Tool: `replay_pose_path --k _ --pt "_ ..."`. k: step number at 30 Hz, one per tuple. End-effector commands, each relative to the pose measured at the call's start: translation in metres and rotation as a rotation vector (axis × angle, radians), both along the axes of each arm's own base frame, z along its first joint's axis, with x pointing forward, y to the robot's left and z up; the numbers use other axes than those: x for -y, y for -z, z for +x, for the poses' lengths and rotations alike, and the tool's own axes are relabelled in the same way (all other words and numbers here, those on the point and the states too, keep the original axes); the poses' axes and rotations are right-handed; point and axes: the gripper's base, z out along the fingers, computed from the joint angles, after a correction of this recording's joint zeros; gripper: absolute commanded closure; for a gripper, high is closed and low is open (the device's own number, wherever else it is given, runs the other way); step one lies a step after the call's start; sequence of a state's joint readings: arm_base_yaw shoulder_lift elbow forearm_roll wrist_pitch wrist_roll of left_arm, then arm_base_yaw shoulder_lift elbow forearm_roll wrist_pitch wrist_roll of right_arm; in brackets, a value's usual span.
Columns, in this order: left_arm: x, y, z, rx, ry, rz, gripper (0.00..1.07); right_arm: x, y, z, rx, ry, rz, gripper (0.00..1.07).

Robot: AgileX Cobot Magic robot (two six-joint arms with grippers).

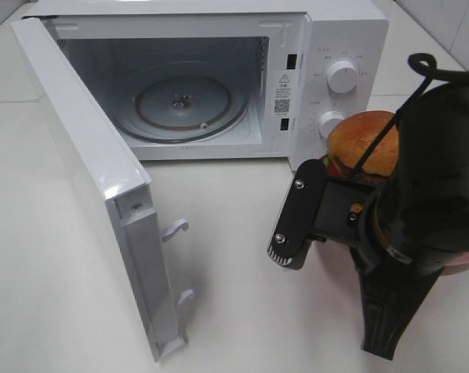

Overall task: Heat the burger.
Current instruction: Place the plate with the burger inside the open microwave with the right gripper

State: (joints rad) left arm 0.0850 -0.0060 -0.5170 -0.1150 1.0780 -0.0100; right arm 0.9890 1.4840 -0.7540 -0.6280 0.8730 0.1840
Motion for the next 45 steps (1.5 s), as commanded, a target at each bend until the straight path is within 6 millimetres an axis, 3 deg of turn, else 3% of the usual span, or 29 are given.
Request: replay_pose_path --k 1,16,33,45 --pt "0.001 -0.001 -0.002 0.024 0.006 -0.006 0.09 -0.001 -0.005 0.003 0.039 -0.084 -0.013 1.07" --pt "0.001 -0.001 -0.002 0.024 0.006 -0.006 0.09 -0.012 -0.005 0.006 0.063 -0.249 0.03 1.07" --pt "0.001 -0.001 -0.002 0.024 0.006 -0.006 0.09 -0.025 -0.006 0.007 0.062 -0.625 -0.023 1.07" --pt "0.001 -0.001 -0.002 0.024 0.006 -0.006 0.09 -0.029 -0.007 0.012 0.085 -0.729 0.0 1.07"
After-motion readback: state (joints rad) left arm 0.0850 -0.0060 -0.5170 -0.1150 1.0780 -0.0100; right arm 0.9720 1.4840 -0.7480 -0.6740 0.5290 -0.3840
